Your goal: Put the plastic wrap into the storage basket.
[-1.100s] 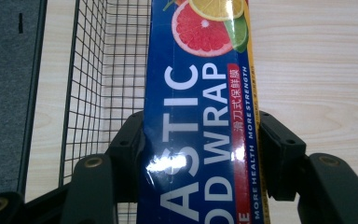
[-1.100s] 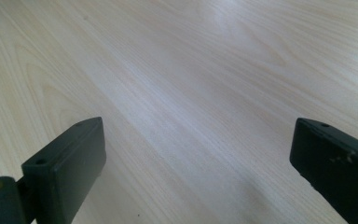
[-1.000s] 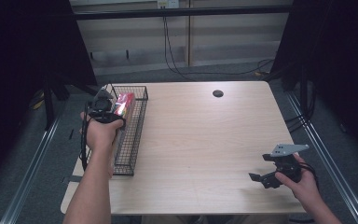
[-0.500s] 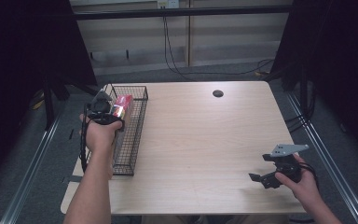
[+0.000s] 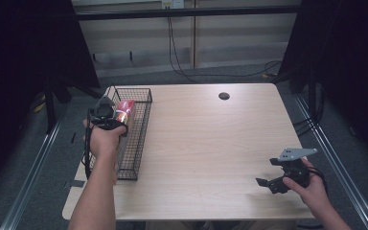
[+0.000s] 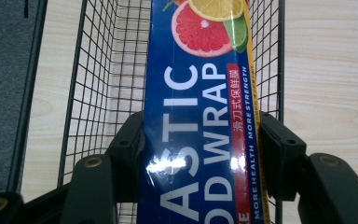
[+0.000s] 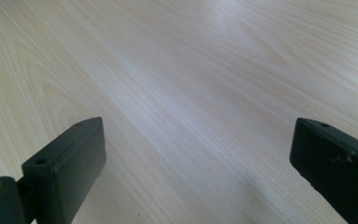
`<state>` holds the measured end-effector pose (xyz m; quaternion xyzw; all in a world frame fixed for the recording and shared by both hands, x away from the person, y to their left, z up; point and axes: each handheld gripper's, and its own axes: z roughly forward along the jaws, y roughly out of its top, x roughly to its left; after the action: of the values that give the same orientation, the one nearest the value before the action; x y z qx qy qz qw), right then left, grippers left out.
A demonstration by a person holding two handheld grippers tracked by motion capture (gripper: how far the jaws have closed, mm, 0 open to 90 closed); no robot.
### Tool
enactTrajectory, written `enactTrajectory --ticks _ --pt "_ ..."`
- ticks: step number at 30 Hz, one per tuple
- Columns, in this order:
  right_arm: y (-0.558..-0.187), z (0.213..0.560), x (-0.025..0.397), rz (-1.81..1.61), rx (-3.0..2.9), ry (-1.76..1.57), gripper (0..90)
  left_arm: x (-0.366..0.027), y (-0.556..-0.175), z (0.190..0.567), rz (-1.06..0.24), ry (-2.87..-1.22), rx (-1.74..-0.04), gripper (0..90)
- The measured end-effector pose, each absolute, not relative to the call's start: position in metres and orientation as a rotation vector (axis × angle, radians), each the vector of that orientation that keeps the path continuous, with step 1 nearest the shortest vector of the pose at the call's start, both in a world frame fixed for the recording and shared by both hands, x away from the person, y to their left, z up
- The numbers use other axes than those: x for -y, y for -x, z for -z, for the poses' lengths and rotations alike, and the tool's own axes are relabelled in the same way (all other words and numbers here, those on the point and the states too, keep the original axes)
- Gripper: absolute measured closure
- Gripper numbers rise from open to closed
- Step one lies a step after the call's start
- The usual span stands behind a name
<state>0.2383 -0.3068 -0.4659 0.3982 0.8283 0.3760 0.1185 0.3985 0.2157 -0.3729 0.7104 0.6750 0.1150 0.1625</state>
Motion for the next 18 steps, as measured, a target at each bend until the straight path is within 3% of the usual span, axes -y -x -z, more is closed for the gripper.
enactTrajectory --ticks 18 --pt "-0.238 0.467 0.306 -1.099 -2.433 -1.159 3.4 -0.220 -0.406 0.385 -0.313 -2.036 -1.925 42.8"
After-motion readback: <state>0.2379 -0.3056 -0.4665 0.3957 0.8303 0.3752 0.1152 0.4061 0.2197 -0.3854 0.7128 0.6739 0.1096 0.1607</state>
